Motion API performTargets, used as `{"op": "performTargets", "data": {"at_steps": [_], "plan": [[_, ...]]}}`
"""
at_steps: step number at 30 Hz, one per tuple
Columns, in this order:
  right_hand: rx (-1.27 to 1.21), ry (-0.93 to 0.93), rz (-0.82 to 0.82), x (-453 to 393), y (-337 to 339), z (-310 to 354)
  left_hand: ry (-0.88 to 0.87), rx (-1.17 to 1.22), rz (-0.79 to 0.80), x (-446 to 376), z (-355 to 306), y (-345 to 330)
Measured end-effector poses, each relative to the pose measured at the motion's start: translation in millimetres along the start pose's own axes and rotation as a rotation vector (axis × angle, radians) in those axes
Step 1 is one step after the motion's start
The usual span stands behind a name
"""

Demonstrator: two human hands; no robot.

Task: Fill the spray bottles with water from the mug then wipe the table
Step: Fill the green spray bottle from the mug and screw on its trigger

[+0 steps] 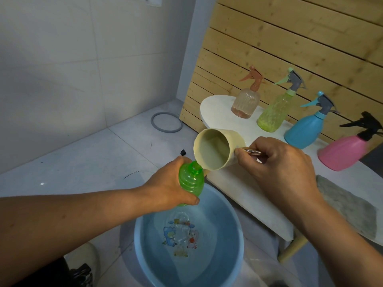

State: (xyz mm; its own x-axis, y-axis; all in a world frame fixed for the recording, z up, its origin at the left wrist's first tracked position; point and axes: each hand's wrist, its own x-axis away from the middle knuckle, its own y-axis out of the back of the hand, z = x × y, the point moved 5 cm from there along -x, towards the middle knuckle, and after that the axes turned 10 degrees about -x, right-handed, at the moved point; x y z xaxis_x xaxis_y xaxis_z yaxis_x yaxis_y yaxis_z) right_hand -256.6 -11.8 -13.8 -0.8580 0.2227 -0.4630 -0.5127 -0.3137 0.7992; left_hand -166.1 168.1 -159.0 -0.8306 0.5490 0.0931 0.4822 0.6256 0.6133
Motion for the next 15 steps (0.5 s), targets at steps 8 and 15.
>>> {"op": "performTargets", "data": {"at_steps": [8, 15], "plan": [[0.024, 0.027, -0.007, -0.1, -0.4, 2.0, 0.0, 0.007, 0.01, 0.3, 0.1, -0.9], [0.03, 0.057, -0.011, 0.7, 0.9, 6.0, 0.002, 0.009, 0.011, -0.2, -0.7, -1.9]]}}
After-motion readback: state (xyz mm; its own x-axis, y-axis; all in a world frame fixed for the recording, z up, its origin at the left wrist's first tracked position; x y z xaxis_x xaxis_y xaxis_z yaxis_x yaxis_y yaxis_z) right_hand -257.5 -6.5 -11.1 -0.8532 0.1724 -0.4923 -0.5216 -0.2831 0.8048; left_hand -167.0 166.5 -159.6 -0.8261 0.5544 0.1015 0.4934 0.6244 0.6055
